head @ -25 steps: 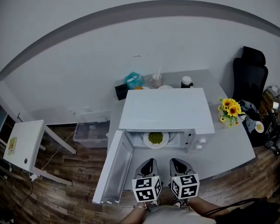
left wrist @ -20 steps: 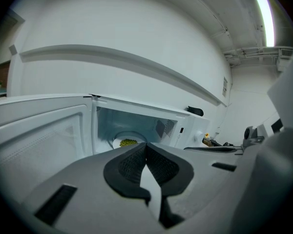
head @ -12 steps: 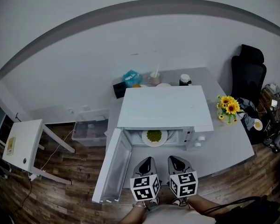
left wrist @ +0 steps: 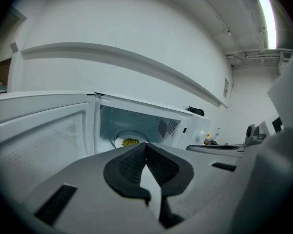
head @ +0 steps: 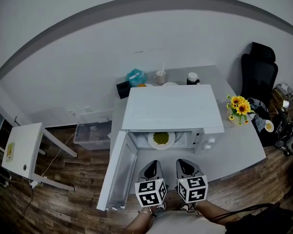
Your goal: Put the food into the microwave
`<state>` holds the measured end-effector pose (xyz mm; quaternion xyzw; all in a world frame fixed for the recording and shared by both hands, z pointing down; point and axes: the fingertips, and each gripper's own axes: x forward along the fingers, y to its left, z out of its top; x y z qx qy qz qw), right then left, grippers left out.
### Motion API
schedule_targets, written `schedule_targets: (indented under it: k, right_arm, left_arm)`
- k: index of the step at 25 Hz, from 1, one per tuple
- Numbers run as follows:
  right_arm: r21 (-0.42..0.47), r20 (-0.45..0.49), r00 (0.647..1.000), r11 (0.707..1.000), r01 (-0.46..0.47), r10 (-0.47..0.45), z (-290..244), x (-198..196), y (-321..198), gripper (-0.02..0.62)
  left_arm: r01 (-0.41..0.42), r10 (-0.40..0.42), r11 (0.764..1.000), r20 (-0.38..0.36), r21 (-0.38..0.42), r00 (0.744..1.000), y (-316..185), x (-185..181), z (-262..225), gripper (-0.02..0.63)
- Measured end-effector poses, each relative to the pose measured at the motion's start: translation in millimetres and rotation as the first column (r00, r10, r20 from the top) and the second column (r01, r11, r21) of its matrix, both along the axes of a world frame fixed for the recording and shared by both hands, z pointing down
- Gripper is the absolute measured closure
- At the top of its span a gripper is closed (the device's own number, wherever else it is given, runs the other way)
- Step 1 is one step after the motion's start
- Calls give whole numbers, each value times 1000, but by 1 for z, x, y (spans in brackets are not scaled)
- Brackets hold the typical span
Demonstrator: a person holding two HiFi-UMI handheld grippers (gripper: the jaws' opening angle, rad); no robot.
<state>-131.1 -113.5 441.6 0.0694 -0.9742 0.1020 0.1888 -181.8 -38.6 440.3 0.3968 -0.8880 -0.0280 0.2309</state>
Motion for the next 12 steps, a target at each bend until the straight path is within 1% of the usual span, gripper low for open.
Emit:
schedule_targets:
  k: [12]
  right_arm:
    - [4, -4, 1000, 1000, -30, 30, 0, 1, -6, 580]
  left_arm:
    - [-15, 15, 1000, 3, -4, 1000, -3, -5, 0, 601]
